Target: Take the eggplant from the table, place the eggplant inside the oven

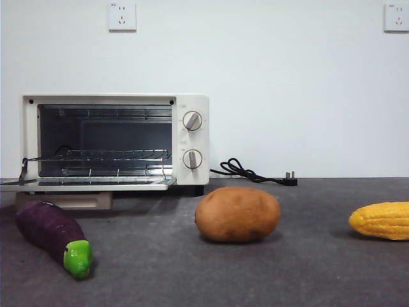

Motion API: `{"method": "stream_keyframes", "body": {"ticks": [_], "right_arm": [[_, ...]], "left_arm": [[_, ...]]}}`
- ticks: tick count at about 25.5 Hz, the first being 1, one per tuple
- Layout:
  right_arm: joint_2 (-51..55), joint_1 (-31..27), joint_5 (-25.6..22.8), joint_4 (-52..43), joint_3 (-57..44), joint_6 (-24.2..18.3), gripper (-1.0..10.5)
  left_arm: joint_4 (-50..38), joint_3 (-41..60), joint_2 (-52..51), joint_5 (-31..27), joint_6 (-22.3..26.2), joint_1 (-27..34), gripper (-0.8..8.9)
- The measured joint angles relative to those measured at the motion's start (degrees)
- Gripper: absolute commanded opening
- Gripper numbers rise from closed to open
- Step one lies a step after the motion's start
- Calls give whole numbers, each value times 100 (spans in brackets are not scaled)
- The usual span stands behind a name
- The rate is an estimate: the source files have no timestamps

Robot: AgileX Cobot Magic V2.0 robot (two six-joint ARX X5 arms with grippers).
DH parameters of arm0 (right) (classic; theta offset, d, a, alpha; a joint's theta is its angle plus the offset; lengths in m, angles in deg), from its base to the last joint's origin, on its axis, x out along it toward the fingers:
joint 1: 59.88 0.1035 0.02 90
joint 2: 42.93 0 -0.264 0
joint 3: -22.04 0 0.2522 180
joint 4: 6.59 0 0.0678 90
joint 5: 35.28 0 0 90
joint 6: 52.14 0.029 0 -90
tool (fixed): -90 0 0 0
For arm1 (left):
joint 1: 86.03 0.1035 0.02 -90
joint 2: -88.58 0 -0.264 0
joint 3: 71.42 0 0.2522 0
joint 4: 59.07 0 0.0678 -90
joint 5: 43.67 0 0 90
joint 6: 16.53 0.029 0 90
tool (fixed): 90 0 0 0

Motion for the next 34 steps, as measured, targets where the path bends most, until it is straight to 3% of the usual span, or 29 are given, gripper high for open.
{"method": "stream_keyframes", "body": {"ticks": [8,17,26,29,32,34], "right_arm": [[-1405,562,-793,-188,0,17,659],[-2590,776,-898,-621,0,229,659],[-3121,815,-1128,-966,0,588,656],[-3246,831,-1305,-1067,0,780,463],[-3344,839,-1399,-1071,0,944,423],[-3375,841,-1504,-1075,0,1034,234]], "left_arm": [[96,0,-2,0,149,0,-5],[96,0,-2,0,236,0,-5],[129,0,0,0,236,-90,-5],[142,0,-2,0,236,-101,-5],[144,0,-2,0,243,-101,-5],[146,0,-2,0,278,-101,-5]]}}
